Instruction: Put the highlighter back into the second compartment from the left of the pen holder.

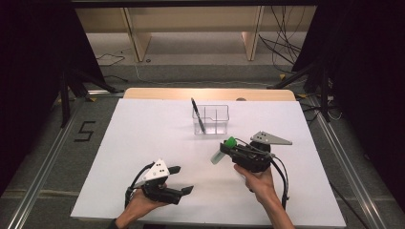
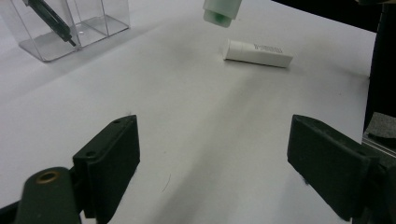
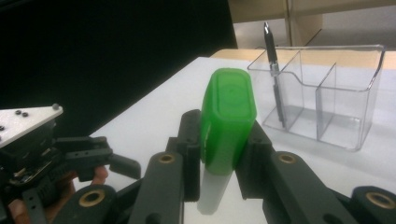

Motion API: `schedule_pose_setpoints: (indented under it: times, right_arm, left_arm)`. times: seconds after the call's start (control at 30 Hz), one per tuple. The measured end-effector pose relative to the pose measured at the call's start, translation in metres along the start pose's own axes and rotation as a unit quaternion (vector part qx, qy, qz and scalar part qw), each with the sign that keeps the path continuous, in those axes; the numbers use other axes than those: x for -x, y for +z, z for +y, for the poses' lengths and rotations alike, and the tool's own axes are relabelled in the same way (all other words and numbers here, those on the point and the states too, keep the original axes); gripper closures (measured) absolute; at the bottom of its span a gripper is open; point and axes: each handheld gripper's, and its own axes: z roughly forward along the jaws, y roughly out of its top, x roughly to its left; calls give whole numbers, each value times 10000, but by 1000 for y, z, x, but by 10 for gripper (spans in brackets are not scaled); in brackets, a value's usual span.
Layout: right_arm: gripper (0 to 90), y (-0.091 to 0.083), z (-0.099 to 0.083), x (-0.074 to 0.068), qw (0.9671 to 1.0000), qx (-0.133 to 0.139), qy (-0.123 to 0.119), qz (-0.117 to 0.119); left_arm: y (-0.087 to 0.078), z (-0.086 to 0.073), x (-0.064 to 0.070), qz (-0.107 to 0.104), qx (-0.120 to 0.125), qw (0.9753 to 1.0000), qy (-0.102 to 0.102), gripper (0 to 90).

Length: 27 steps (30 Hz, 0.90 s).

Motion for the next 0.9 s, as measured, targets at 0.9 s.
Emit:
schedule_pose_setpoints:
  times: [0.9]
  right_arm:
    - [749, 34, 44, 18, 9991, 19, -82, -414]
  left_arm:
    - [-6, -5, 1, -2, 52, 10000, -47, 165]
